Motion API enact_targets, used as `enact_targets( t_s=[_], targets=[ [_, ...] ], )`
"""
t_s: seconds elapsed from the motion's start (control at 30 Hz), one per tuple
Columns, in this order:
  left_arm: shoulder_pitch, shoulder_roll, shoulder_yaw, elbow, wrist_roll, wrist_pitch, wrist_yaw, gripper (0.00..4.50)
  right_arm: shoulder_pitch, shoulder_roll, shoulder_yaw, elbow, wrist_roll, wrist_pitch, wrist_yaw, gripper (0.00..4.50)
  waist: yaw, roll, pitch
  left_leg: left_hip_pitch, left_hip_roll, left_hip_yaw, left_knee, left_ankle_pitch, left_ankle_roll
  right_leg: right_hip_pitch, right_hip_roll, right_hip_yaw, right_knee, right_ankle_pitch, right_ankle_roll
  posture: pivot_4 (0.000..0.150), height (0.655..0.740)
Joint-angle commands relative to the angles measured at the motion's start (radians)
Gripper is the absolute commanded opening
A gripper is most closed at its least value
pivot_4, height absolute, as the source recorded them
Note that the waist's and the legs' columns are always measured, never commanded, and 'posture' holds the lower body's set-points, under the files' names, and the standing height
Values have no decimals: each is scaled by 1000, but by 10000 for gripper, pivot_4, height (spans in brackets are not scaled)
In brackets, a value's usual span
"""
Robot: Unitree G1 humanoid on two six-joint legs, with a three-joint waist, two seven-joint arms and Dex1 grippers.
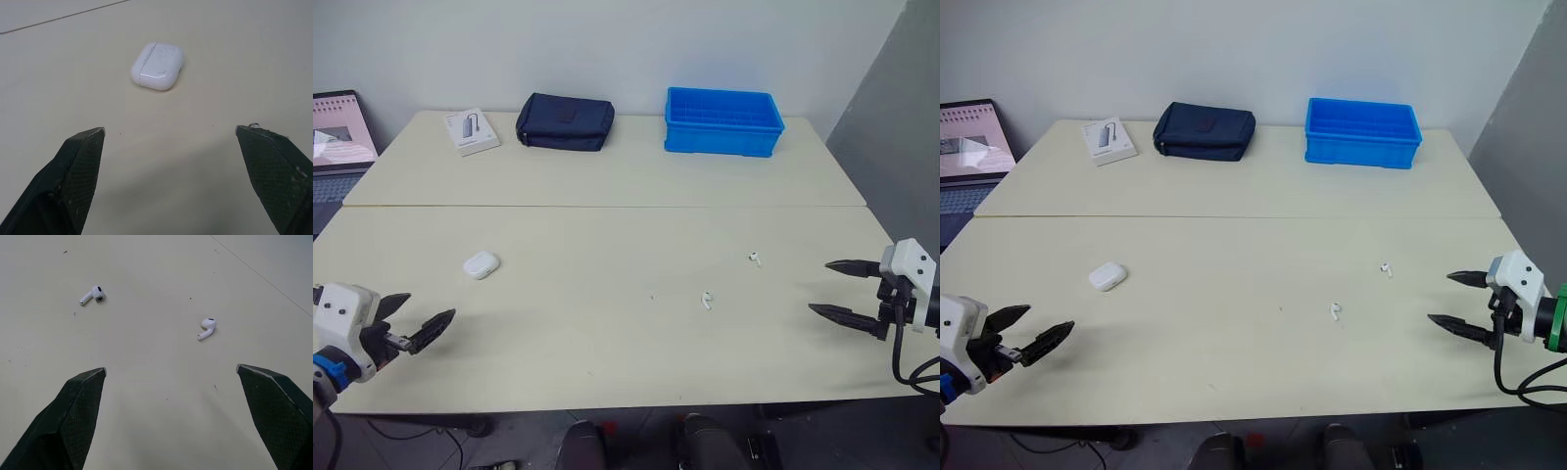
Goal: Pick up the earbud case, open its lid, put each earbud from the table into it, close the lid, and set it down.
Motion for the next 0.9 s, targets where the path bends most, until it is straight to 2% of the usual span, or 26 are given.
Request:
enact_targets(
  t_s=[0.03, 0.2, 0.33, 0.47, 0.6, 0.7, 0.8, 0.9],
  targets=[
    [0, 13, 18, -19, -13, 0, 0, 45000, -6, 2, -22, -18, 8, -8, -8, 44778, 0, 0, 0, 0, 0, 0, 0, 0, 0, 0, 0, 0, 0, 0, 0, 1500, 7218],
    [17, 9, 31, -37, -45, 33, -16, 45000, -4, 6, -22, -25, 12, -8, -15, 44778, 0, 0, 0, 0, 0, 0, 0, 0, 0, 0, 0, 0, 0, 0, 0, 1500, 7218],
    [28, -21, 39, -79, -67, 66, 31, 45000, -5, 10, -23, -26, 12, -10, -19, 44778, 0, 0, 0, 0, 0, 0, 0, 0, 0, 0, 0, 0, 0, 0, 0, 1500, 7218],
    [4, -132, 26, -171, -64, 112, 208, 45000, -37, 18, -12, -45, 20, -4, -28, 44778, 0, 0, 0, 0, 0, 0, 0, 0, 0, 1, 0, 0, 0, 1, 1, 1500, 7218],
    [-54, -315, -29, -311, -65, 170, 438, 45000, -121, 27, 31, -103, 50, 42, -35, 44778, -1, 0, 0, 1, 0, 0, 2, 0, 0, 2, 0, 2, 0, 2, 4, 1500, 7218],
    [-103, -450, -107, -384, -19, 190, 603, 45000, -198, 36, 74, -144, 78, 82, -40, 44778, 0, -1, -1, 1, 0, -2, 4, 0, 0, 3, 1, 1, 1, 3, 5, 1500, 7218],
    [-179, -557, -181, -389, 67, 185, 770, 45000, -293, 51, 130, -182, 106, 131, -44, 44778, 1, -1, -1, -1, -1, -2, 8, 0, 0, 4, 1, 2, 1, 4, 6, 1500, 7218],
    [-257, -605, -211, -343, 125, 166, 869, 45000, -390, 78, 175, -210, 144, 199, -60, 44778, 1, -2, -1, -2, -1, -4, 11, 0, 0, 4, 1, 1, 1, 6, 6, 1500, 7218]
  ],
)
